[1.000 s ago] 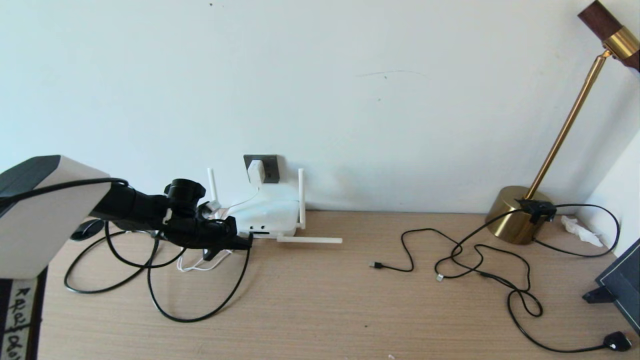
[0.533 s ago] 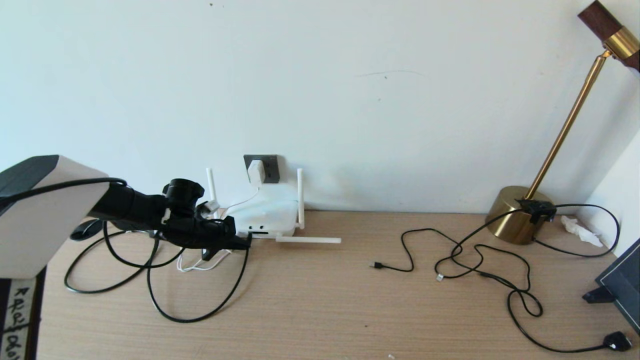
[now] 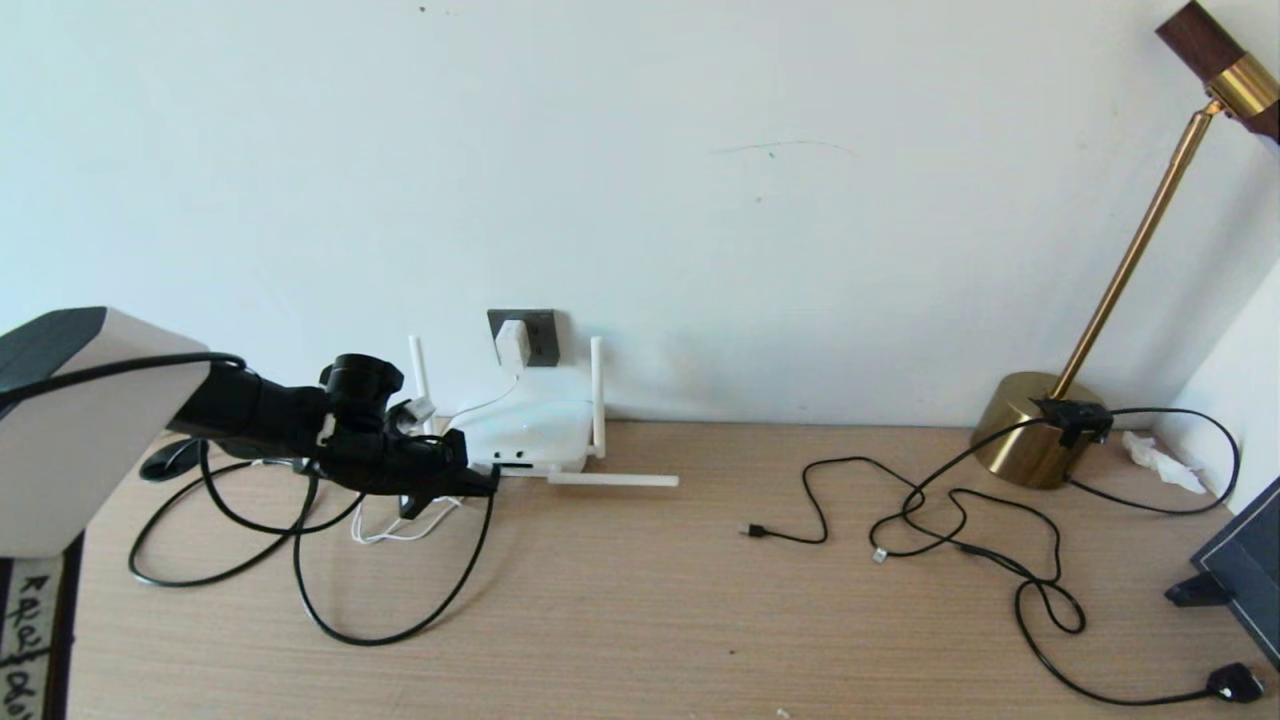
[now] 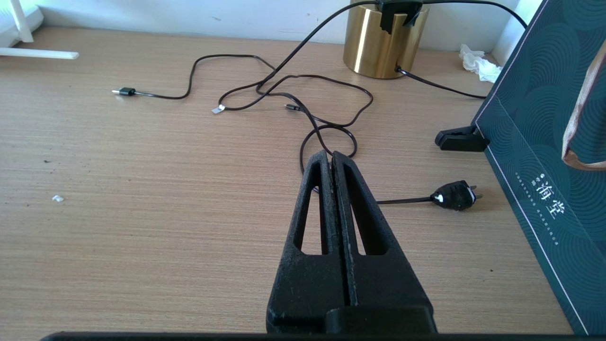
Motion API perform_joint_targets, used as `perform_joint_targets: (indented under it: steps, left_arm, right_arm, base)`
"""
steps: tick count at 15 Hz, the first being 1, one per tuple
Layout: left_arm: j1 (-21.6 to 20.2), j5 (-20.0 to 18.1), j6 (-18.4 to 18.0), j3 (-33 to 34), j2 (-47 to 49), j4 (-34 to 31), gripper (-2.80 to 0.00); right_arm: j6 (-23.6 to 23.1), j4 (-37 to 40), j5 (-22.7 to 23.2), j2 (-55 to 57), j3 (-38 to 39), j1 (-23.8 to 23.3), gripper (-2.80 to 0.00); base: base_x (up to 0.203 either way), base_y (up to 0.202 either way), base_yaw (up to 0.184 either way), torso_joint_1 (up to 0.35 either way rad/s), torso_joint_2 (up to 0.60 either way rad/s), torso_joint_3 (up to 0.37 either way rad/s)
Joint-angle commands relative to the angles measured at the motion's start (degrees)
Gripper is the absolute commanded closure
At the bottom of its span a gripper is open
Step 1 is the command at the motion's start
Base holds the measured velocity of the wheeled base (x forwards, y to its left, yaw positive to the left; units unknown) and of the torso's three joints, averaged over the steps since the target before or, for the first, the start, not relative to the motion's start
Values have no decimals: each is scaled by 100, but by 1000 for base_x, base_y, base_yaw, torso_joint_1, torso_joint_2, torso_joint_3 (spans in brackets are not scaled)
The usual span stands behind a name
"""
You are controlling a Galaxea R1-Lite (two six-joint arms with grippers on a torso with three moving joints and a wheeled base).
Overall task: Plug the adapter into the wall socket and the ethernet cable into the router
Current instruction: Plug cable into router interface
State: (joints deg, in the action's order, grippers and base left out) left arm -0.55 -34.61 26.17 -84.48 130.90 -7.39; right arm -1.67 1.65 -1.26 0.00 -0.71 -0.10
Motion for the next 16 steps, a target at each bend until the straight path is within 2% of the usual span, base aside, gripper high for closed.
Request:
perform_joint_targets:
  steps: [1,16]
  left_arm:
    - [-2,-19,11,-7,-47,0,0]
    - [-121,-26,-26,-95,2,0,0]
  right_arm:
    - [-9,2,3,9,0,1,0]
    - [-4,2,3,9,0,1,0]
  base:
    - [0,0,0,0,0,0]
    - [0,0,0,0,0,0]
